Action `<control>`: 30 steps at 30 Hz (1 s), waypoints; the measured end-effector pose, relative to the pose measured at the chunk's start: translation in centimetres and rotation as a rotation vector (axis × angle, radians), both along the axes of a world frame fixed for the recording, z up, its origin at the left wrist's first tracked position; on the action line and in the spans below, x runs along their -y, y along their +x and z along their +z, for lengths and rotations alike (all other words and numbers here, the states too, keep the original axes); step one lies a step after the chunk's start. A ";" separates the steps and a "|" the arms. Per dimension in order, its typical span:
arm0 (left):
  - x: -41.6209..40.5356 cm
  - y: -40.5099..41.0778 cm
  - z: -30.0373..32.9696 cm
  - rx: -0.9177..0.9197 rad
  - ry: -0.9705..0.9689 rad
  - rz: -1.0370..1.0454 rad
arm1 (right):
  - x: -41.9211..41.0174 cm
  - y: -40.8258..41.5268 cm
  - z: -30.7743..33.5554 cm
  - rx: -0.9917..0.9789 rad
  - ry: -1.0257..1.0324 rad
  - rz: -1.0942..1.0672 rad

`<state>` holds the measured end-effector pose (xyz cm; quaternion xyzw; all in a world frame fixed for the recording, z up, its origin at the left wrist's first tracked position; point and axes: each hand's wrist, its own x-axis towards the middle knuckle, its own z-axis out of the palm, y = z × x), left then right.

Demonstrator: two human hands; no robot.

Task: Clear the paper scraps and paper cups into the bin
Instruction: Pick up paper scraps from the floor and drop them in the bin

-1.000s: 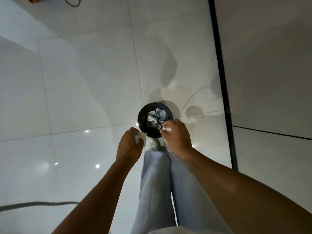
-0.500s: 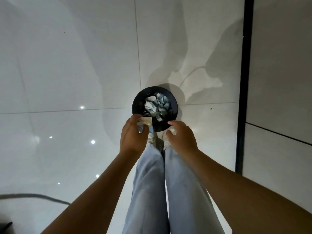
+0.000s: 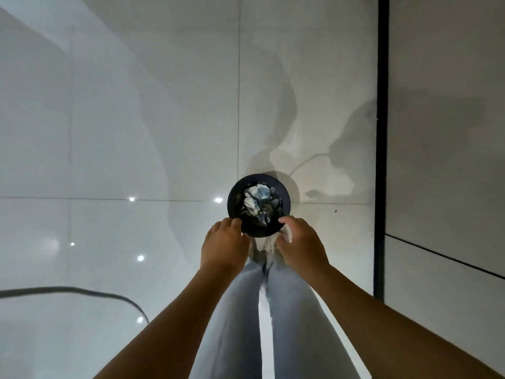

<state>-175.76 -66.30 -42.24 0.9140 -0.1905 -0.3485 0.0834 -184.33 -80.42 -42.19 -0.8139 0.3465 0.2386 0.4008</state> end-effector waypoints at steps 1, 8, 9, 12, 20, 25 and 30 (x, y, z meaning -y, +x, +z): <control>-0.9 0.0 1.3 0.015 0.013 -0.030 | -0.5 0.5 1.3 0.013 0.001 0.041; -7.5 -1.8 10.7 0.050 0.055 0.141 | -5.1 2.8 9.8 0.029 -0.038 0.405; -8.3 -2.3 11.8 0.055 0.060 0.191 | -6.0 2.9 10.9 0.031 -0.041 0.476; -10.3 -4.3 14.6 0.058 0.084 0.346 | -8.5 3.3 13.8 0.060 -0.045 0.700; -16.1 -10.5 19.7 0.033 0.097 0.691 | -15.1 3.8 19.2 0.098 -0.099 1.044; -22.3 -13.4 21.6 0.039 0.087 0.929 | -22.5 4.4 20.6 0.105 -0.149 1.288; -31.5 -15.9 22.7 0.047 0.086 1.136 | -33.8 4.0 21.9 0.128 -0.139 1.480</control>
